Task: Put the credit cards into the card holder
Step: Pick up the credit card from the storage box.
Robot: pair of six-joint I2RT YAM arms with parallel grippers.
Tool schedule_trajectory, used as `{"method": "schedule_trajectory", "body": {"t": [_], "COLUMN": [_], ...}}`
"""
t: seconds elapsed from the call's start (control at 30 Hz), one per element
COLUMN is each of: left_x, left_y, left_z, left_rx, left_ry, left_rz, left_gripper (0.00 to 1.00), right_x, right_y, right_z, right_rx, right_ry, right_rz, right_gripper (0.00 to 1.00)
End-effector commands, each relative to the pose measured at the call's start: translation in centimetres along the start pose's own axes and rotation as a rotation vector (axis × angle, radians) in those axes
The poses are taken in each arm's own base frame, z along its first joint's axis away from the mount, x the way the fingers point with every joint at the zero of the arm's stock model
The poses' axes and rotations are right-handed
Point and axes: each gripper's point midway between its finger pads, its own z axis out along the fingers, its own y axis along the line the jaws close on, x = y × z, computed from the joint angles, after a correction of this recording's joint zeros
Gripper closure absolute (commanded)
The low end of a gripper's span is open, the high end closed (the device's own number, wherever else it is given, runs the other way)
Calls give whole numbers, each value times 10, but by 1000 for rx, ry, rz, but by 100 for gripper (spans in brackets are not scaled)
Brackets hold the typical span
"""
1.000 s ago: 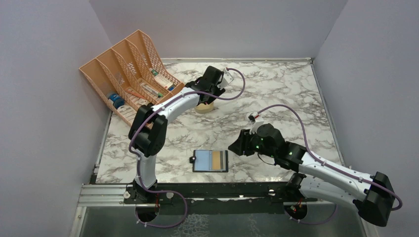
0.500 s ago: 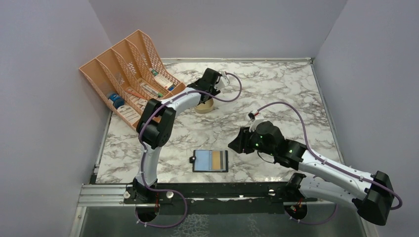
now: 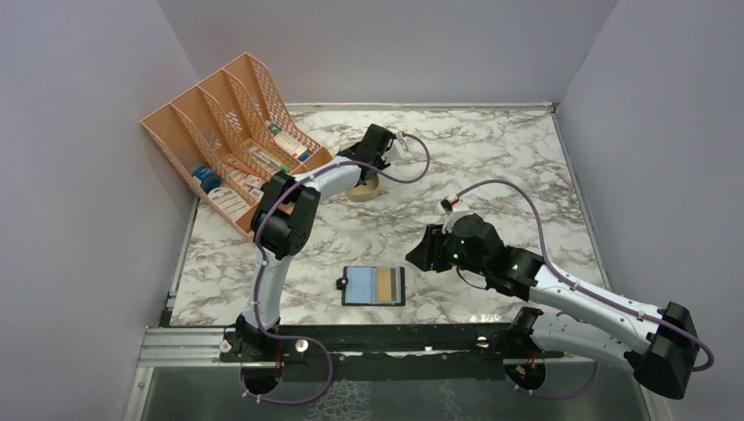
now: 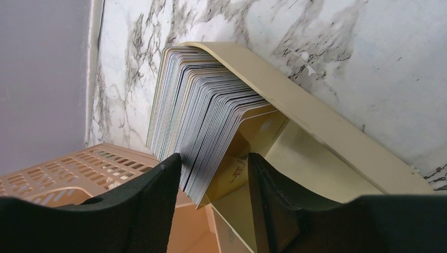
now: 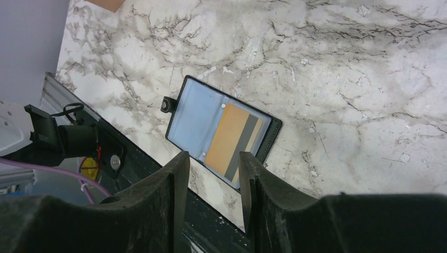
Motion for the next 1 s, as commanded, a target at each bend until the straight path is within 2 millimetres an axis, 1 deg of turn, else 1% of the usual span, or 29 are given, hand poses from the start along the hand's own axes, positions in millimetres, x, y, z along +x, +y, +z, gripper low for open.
{"method": "schedule_trajectory", "body": {"t": [0.0, 0.17, 0.3, 0.4, 0.5, 0.73, 0.97], "left_x": [-6, -11, -16, -19, -18, -16, -16], "left_y": [18, 28, 37, 41, 41, 38, 38], "left_z": [1, -4, -9, -12, -12, -12, -16], "left_rx": [-61, -90, -109, -116, -117, -106, -101], "left_ry": [-1, -8, -20, -24, -23, -19, -20], "left_rz": [-3, -3, -5, -5, -3, -4, -12], "left_gripper": [50, 53, 53, 53, 54, 61, 72], "right_x": [-14, -13, -13, -12, -11, -11, -11], "right_y": [5, 4, 5, 5, 4, 4, 5], "right_z": [-4, -2, -1, 0, -1, -2, -3], "right_rx": [4, 3, 4, 1, 1, 0, -7], "right_ry": [-47, -43, -39, -38, -37, -40, -40], "right_rz": [-1, -1, -3, -3, -3, 0, 2], "right_gripper": [60, 60, 60, 60, 60, 60, 61]}}
